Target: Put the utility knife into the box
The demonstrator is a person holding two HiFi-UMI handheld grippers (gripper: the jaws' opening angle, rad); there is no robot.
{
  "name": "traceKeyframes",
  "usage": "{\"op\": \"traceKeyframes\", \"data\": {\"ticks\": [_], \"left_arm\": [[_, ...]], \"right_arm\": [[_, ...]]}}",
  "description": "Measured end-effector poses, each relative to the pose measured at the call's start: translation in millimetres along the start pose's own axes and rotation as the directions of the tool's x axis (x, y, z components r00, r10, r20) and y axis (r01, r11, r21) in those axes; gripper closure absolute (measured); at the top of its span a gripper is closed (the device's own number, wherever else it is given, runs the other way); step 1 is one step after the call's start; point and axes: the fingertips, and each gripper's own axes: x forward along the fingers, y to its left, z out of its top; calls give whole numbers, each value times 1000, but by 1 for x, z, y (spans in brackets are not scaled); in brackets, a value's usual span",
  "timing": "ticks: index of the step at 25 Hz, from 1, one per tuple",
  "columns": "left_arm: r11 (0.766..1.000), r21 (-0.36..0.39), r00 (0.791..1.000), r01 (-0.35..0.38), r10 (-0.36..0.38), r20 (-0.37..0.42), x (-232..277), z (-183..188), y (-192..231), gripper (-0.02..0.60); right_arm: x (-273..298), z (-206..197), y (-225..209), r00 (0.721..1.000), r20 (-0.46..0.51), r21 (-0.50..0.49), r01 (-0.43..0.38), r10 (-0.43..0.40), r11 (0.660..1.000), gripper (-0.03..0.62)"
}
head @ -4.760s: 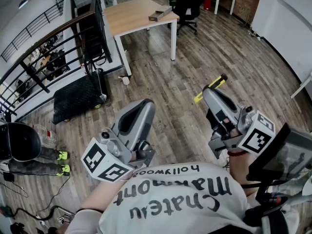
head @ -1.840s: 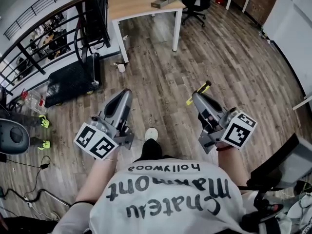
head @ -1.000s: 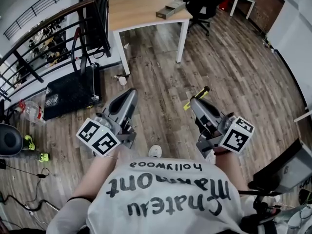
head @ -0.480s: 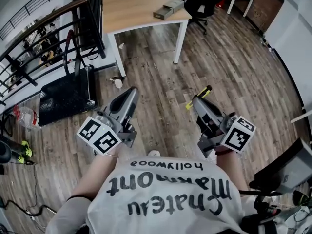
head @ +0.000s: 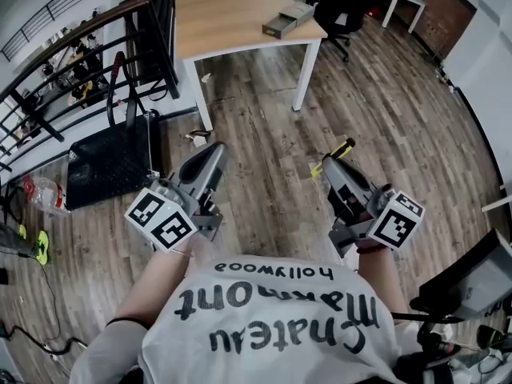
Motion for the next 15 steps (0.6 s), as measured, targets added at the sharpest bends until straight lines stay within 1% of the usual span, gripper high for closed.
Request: {"op": "traceKeyframes", "data": {"ticks": [5, 9, 11, 15], "left_arm": [[1000, -6, 1000, -19, 19, -9, 1, -6, 22, 575], [998, -45, 999, -52, 51, -16, 2, -12, 40, 575], [997, -52, 999, -53, 52, -12, 6, -12, 44, 575], [998, -42, 999, -44, 44, -9, 11, -13, 47, 575]], "right_arm": [[19, -7, -15, 1000, -10, 20, 5, -5, 1000, 562], [27, -8, -21, 999, -31, 26, 10, -9, 1000, 562], [27, -4, -25, 999, -33, 21, 22, -22, 1000, 562], [26, 7, -39, 999, -9, 15, 46, -45, 999, 562]]}}
